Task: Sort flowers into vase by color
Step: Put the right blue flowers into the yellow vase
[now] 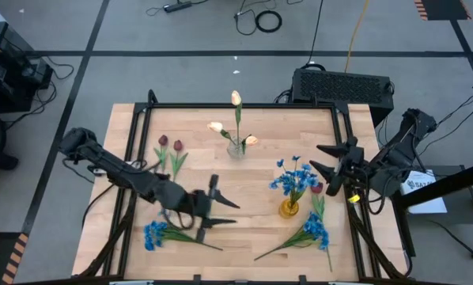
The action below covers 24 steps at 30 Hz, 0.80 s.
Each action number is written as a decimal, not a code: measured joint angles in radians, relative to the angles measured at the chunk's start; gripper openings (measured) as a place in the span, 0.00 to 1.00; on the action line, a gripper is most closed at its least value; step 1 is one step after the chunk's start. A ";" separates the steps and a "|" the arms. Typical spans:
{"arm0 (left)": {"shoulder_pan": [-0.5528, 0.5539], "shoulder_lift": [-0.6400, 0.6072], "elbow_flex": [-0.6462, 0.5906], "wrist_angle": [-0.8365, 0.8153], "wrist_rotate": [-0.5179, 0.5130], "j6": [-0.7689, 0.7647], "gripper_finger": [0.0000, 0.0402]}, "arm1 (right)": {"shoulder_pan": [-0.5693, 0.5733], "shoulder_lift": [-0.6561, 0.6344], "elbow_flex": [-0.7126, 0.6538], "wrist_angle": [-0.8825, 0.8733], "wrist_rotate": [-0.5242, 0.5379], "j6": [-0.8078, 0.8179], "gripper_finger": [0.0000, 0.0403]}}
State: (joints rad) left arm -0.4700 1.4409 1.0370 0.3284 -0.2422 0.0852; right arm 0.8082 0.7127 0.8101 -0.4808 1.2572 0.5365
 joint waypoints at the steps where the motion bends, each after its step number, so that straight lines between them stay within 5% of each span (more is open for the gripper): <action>1: -0.004 0.026 0.026 -0.021 -0.004 -0.001 0.46 | 0.000 0.006 0.000 0.002 0.000 0.000 0.66; 10: -0.037 0.178 0.145 -0.039 -0.052 -0.015 0.46 | 0.039 0.028 0.000 0.046 0.019 -0.024 0.56; 24: -0.055 0.277 0.167 0.021 -0.063 -0.081 0.46 | 0.125 0.085 0.000 0.375 0.076 -0.380 0.48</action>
State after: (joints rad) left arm -0.5247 1.7179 1.2037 0.3490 -0.3054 0.0038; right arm 0.9329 0.7977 0.8097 -0.1059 1.3327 0.1568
